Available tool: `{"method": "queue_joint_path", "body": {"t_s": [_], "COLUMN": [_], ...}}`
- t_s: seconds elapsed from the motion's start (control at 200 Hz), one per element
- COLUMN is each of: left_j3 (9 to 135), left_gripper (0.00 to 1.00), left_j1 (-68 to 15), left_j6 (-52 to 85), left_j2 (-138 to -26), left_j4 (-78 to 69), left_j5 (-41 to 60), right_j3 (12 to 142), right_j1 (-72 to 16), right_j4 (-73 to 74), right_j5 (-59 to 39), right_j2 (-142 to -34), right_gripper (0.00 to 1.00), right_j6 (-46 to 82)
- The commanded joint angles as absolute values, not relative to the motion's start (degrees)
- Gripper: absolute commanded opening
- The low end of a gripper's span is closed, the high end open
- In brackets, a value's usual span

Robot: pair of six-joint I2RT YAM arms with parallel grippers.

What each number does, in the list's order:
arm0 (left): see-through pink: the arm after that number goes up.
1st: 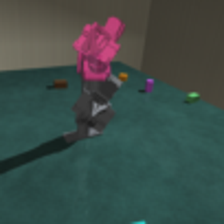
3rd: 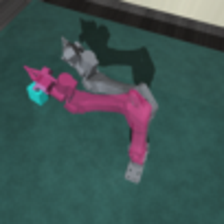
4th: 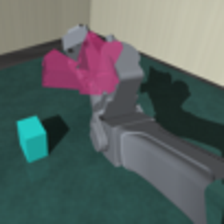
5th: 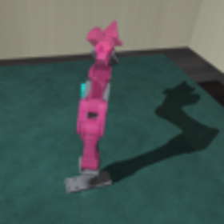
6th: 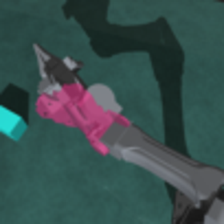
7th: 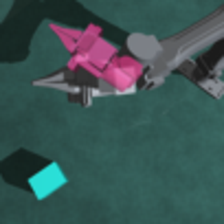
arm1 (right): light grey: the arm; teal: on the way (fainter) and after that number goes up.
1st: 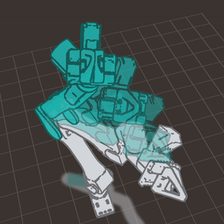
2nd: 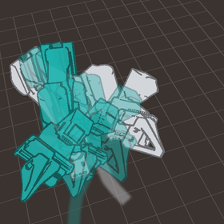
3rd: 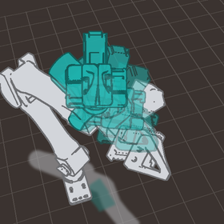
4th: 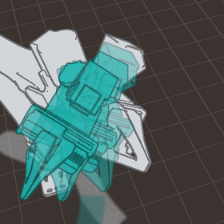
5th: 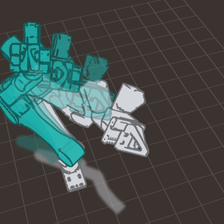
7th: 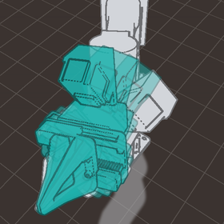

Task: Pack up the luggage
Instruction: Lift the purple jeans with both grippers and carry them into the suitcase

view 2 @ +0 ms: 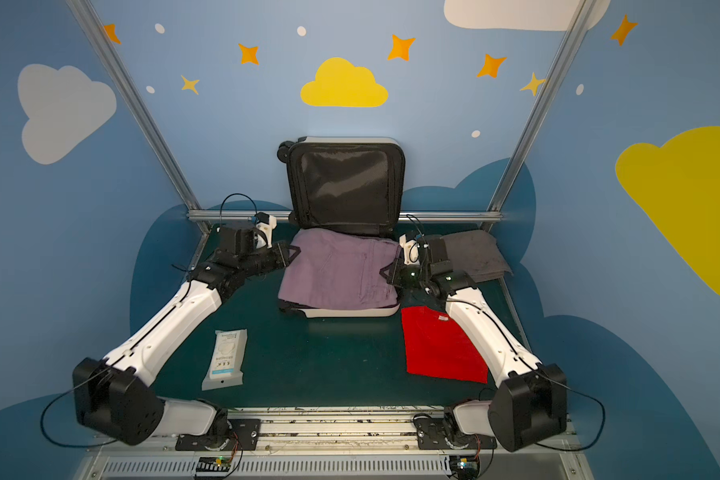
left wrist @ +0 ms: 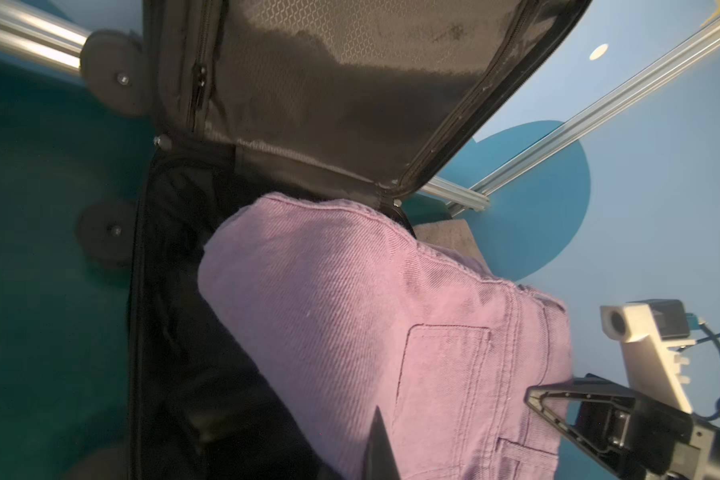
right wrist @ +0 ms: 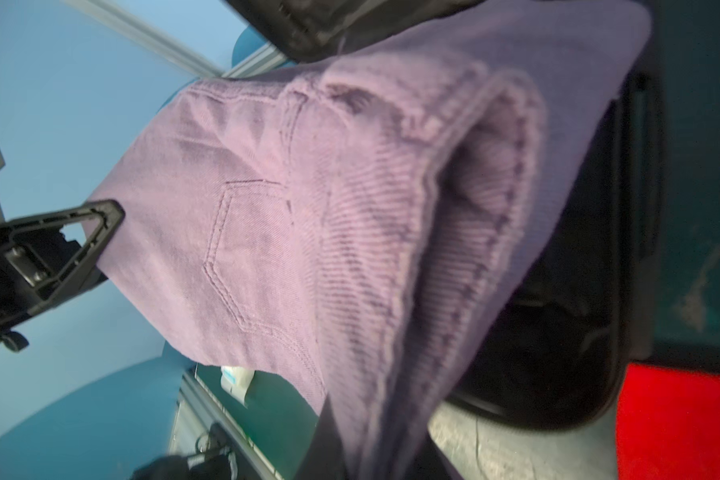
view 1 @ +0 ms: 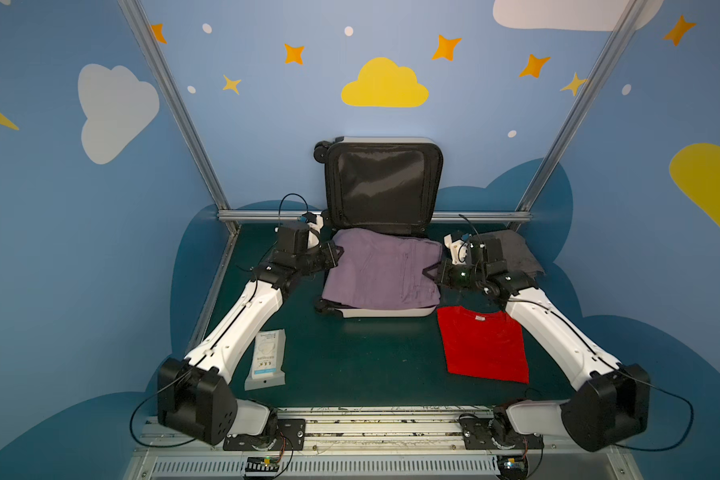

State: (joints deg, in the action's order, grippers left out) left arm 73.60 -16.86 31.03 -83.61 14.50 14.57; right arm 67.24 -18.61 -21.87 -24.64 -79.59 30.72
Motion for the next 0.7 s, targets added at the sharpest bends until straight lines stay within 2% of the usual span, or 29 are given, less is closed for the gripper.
{"method": "queue_joint_path", "body": {"t_s": [0.0,0.34,0.696], "left_j3": [79.15,91.82,93.37], "left_gripper": [0.03,0.03,0.03], "left_j1": [-16.61,-16.52,-16.18], "left_j6": [26.56,19.59,18.79], "left_j2": [-88.97,-106.17,-115.08], "left_j4": [12.08,16.85,17.59], "left_j5": [13.80,10.15,7.11], "right_j3": [71.87,81.09,86.97], "right_j1": [-16.07,-13.99,-14.78], "right_j4": [-17.19,-15.97,-17.26], "right_j5": [-26.94,-32.42,-32.29], "right_j2": [-83.42,-99.17,-111.13], "right_gripper": [0.00,0.00,0.00], "right_j6": [30.05,30.76,29.39]}}
